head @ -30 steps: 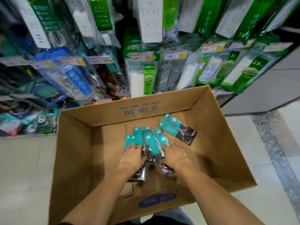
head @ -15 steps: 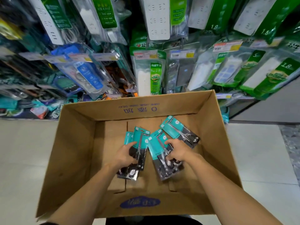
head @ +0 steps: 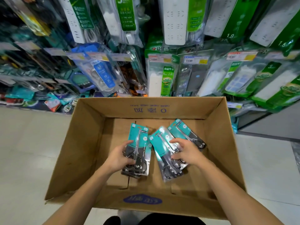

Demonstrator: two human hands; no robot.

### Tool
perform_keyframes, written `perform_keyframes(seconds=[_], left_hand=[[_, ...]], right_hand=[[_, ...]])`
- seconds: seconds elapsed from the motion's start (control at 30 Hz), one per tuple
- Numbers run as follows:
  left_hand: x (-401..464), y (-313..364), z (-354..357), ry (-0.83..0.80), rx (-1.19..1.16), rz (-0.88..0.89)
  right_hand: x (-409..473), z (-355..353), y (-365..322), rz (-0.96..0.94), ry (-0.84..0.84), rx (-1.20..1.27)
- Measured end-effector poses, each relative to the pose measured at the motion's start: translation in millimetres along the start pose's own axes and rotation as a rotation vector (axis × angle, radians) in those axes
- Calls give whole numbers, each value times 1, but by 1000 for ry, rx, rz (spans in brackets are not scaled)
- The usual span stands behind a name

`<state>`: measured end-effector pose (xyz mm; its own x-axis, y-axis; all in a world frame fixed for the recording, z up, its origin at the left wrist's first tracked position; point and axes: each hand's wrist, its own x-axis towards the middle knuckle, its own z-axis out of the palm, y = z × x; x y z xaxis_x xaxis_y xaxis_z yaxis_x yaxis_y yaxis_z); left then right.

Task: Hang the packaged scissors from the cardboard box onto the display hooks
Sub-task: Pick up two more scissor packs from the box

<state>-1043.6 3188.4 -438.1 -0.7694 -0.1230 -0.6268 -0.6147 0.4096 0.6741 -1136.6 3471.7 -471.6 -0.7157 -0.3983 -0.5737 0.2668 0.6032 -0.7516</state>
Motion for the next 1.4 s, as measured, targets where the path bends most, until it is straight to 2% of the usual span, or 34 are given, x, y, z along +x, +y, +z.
perform_keyframes(seconds=[0.23, 0.43, 0.77, 0.97, 1.4], left_hand=[[-23, -17, -28, -30, -217, 46], [-42, -31, -51, -28, -288, 119], [-80, -30, -82, -31, -340, 202], [-98, -36, -101, 11, -324, 200], [-120, -49, -128, 160, -343, 273]], right_hand=[[-24, 10, -23, -89, 83, 105], [-32, 45, -46, -103, 94, 225], [-41, 87, -82, -111, 117, 388], [-39, 109, -106, -195, 80, 494], [-41, 133, -146, -256, 57, 500]])
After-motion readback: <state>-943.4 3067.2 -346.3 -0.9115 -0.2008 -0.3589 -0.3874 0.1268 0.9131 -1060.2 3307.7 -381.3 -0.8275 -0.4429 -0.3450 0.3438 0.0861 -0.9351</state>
